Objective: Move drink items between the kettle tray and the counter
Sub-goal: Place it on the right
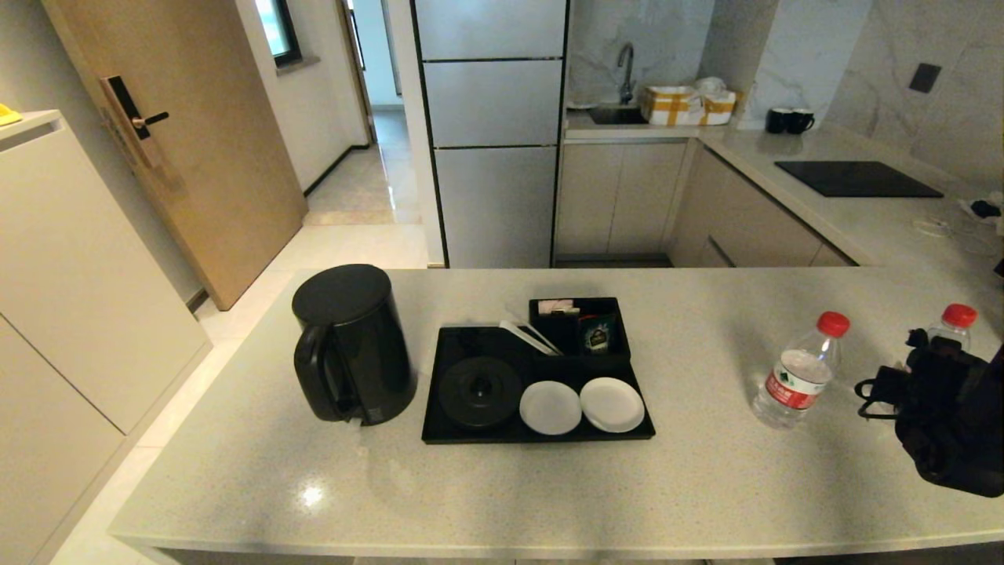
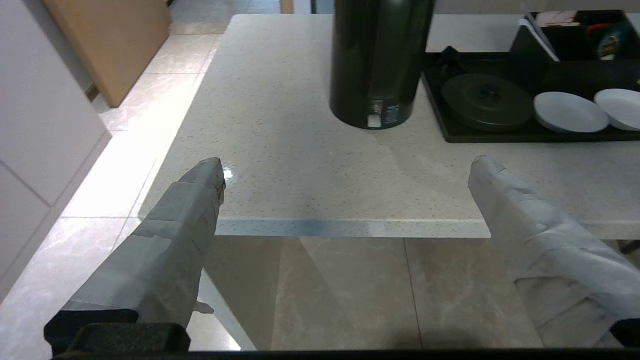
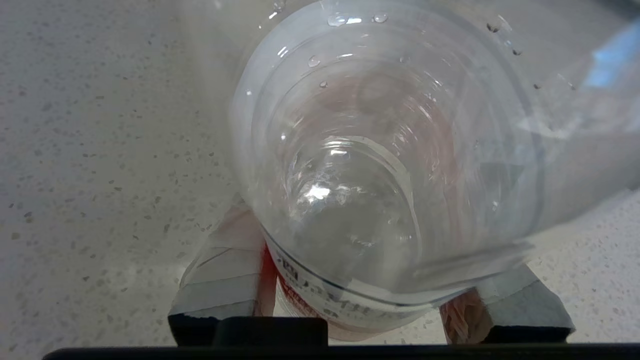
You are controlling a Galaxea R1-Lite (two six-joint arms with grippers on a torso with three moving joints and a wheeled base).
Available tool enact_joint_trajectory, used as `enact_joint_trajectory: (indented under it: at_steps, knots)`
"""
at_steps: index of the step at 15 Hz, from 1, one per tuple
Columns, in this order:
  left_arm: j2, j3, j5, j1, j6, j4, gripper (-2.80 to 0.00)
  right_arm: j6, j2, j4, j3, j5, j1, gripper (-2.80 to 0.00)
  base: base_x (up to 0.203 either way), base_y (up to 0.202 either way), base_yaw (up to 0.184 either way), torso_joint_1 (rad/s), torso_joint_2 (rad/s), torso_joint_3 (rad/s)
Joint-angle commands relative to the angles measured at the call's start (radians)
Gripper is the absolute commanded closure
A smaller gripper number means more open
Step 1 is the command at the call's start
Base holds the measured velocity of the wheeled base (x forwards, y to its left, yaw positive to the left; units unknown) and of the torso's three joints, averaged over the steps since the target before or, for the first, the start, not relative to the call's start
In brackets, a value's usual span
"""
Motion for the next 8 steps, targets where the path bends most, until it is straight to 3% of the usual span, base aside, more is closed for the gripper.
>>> enact_joint_trajectory:
  at_steps: [1,2,3,8]
  knots:
    - [0.001,0.0,0.0,-0.001,0.0,0.0,-2.8,-0.001,-0.021,0.019,0.001,-0.004,-0.008,0.0,0.0,0.0,0.0,0.0,0.0,0.0]
    - [0.001,0.0,0.0,-0.001,0.0,0.0,-2.8,0.0,-0.026,0.03,-0.001,-0.004,-0.015,0.0,0.0,0.0,0.0,0.0,0.0,0.0]
    - [0.001,0.0,0.0,0.001,0.0,0.0,-2.8,0.01,-0.037,0.05,-0.005,-0.004,-0.028,-2.8,0.0,0.0,0.0,0.0,0.0,0.0]
    - [0.001,0.0,0.0,-0.001,0.0,0.0,-2.8,0.037,-0.048,0.067,-0.006,-0.001,-0.048,-2.8,0.0,0.0,0.0,0.0,0.0,0.0]
